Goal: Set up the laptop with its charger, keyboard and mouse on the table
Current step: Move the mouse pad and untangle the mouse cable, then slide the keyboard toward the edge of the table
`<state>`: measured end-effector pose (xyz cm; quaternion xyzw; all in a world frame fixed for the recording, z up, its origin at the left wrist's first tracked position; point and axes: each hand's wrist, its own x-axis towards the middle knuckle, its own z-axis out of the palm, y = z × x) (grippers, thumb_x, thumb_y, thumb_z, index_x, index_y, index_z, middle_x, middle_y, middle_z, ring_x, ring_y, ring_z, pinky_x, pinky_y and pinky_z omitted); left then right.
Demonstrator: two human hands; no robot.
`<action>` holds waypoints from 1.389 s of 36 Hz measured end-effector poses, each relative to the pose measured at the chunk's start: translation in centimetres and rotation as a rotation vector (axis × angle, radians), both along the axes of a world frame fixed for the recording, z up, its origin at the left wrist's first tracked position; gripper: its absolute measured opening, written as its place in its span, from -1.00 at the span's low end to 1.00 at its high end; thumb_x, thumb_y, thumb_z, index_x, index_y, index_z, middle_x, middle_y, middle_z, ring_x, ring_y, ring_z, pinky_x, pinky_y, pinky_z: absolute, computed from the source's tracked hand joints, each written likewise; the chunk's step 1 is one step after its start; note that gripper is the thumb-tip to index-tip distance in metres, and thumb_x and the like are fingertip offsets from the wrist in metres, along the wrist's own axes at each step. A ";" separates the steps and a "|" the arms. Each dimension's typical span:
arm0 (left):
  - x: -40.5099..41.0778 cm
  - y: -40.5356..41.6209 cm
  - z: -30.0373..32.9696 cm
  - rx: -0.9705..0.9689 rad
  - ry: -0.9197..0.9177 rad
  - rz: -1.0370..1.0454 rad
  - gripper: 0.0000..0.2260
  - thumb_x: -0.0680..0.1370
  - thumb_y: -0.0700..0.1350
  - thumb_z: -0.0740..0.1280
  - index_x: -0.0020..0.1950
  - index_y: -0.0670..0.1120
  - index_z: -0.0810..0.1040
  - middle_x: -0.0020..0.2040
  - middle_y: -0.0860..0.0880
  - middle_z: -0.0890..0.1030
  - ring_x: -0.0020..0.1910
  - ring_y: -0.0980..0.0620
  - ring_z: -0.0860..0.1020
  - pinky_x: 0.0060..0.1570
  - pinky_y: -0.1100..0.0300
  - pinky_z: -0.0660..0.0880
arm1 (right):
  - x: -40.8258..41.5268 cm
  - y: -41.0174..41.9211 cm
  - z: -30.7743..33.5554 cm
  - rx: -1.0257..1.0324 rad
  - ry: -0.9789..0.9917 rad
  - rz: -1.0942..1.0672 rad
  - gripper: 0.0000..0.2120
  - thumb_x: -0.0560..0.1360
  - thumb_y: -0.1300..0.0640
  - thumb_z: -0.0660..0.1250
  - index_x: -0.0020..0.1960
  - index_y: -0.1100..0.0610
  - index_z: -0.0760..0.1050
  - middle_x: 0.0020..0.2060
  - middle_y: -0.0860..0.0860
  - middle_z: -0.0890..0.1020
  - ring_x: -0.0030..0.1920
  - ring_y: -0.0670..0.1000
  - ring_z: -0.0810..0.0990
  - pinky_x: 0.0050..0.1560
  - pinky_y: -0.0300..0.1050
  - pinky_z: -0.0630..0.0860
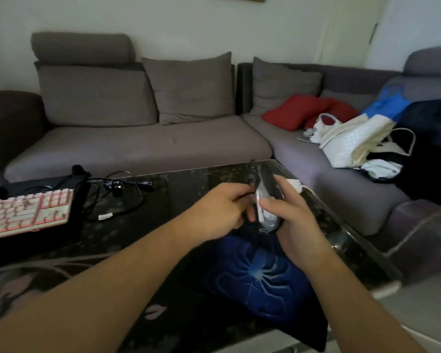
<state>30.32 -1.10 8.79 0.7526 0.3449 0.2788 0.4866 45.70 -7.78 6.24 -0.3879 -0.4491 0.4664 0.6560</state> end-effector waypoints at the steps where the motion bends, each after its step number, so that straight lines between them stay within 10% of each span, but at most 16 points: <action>1: 0.8 -0.3 0.2 -0.012 -0.045 0.020 -0.68 0.74 -0.28 0.17 -0.09 -0.04 0.62 -0.40 0.03 0.55 -0.48 0.07 0.38 -0.45 0.23 0.31 | 0.1 -0.2 0.0 -0.023 0.005 0.008 -0.54 0.45 0.21 0.42 0.35 0.21 0.55 0.07 0.25 0.69 0.05 0.21 0.68 0.12 0.23 0.57; 9: 1.1 0.8 -1.2 -0.074 -0.069 0.156 -0.73 0.69 -0.31 0.23 0.18 -0.03 0.67 -0.08 0.01 0.68 -0.21 0.05 0.60 -0.25 0.21 0.49 | 2.5 -1.0 0.0 -0.206 -0.218 -0.247 -0.79 0.52 0.20 0.48 0.15 0.08 0.63 -0.19 0.05 0.71 -0.31 0.01 0.64 -0.52 -0.22 0.39; 16: -0.8 1.6 -5.4 -0.152 0.508 0.088 -0.54 0.60 -0.11 0.40 0.52 0.02 0.50 0.43 0.02 0.55 0.37 0.02 0.52 0.41 0.08 0.43 | 3.7 0.4 -4.2 -0.540 -0.690 -0.247 -0.66 0.47 -0.02 0.56 0.17 -0.10 0.51 0.05 -0.04 0.70 -0.03 -0.03 0.70 -0.11 -0.10 0.60; 20: -1.1 0.7 -7.5 -0.045 0.642 0.078 -0.52 0.61 -0.23 0.31 0.53 0.00 0.49 0.50 0.02 0.48 0.43 0.02 0.48 0.44 0.17 0.39 | 3.3 1.2 -6.1 -0.659 -1.161 -0.076 -0.40 0.41 -0.23 0.46 0.41 -0.16 0.44 0.25 -0.04 0.59 0.24 0.04 0.60 0.26 0.00 0.57; 24: -1.6 0.1 -7.3 0.013 0.537 0.183 -0.54 0.57 -0.30 0.23 0.39 0.04 0.61 0.35 0.08 0.58 0.36 0.07 0.53 0.36 0.25 0.41 | 3.1 1.0 -3.7 -0.681 -1.345 -0.319 -0.60 0.46 -0.28 0.34 0.16 -0.05 0.56 0.09 -0.01 0.66 0.10 0.11 0.64 0.15 0.07 0.62; 31: -8.6 0.9 -5.4 -0.025 0.409 0.300 -0.69 0.62 -0.26 0.26 0.23 0.03 0.67 0.17 0.05 0.65 0.14 0.09 0.61 0.09 0.24 0.56 | -2.5 1.4 0.1 -0.535 -1.476 -0.449 -0.80 0.59 -0.08 0.31 -0.16 -0.01 0.52 -0.21 0.00 0.58 -0.23 -0.01 0.56 -0.20 -0.04 0.51; 38: -19.5 1.7 -6.4 -0.015 0.431 0.519 -0.77 0.62 -0.21 0.31 0.16 0.05 0.66 0.06 0.11 0.65 -0.03 0.19 0.62 -0.18 0.43 0.47 | -5.2 4.0 -0.3 -0.737 -1.608 -0.287 -0.77 0.47 -0.15 0.34 -0.01 -0.02 0.52 -0.07 0.06 0.55 -0.13 0.07 0.59 -0.02 0.06 0.63; 50: -41.3 6.3 -6.5 0.144 0.521 0.972 -0.75 0.62 -0.20 0.34 0.27 -0.06 0.64 0.22 -0.03 0.62 0.22 -0.02 0.55 0.22 0.15 0.44 | -32.8 13.5 -3.5 -0.193 -1.261 0.249 -0.70 0.63 0.07 0.36 0.35 0.03 0.52 0.18 -0.07 0.59 0.02 -0.14 0.55 -0.07 -0.31 0.44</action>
